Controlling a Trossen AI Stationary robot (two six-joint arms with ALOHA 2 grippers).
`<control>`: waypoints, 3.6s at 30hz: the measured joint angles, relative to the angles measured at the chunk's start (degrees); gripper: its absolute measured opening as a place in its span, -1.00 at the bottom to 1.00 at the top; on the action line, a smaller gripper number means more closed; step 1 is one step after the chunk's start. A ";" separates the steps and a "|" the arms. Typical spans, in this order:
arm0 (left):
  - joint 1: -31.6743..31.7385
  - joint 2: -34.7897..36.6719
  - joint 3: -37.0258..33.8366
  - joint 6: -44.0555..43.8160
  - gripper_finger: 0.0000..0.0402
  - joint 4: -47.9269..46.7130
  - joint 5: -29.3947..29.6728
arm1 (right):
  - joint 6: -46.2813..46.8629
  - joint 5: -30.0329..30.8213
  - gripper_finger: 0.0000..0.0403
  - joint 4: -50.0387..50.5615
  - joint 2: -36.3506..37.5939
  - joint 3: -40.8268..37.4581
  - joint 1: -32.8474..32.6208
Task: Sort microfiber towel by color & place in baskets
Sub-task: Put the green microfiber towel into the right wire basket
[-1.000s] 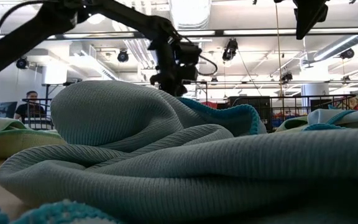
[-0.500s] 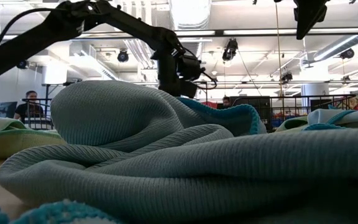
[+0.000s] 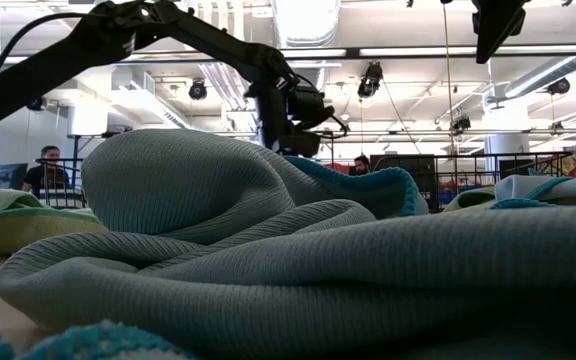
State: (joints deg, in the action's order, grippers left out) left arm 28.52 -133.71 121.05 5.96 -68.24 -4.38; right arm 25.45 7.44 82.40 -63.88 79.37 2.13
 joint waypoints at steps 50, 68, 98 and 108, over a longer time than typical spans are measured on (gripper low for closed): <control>-3.84 10.84 13.91 -0.73 -1.00 17.14 -5.91 | -3.52 0.08 -0.59 -0.73 -0.02 0.00 0.02; -4.37 11.02 13.88 -7.27 -1.00 42.98 -15.74 | -6.04 0.17 -0.59 -0.95 -0.04 -0.07 0.02; -4.27 9.41 12.59 -4.94 -1.00 56.53 -34.33 | -7.51 0.11 -0.59 -4.93 -0.09 -0.31 0.03; -5.23 3.78 13.05 -8.13 -1.00 62.06 -43.49 | -7.50 0.11 -0.59 -5.20 -0.09 -0.43 0.04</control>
State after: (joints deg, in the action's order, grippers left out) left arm 23.29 -129.93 134.10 -2.17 -6.18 -47.87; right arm 17.96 7.55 77.20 -63.96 78.95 2.17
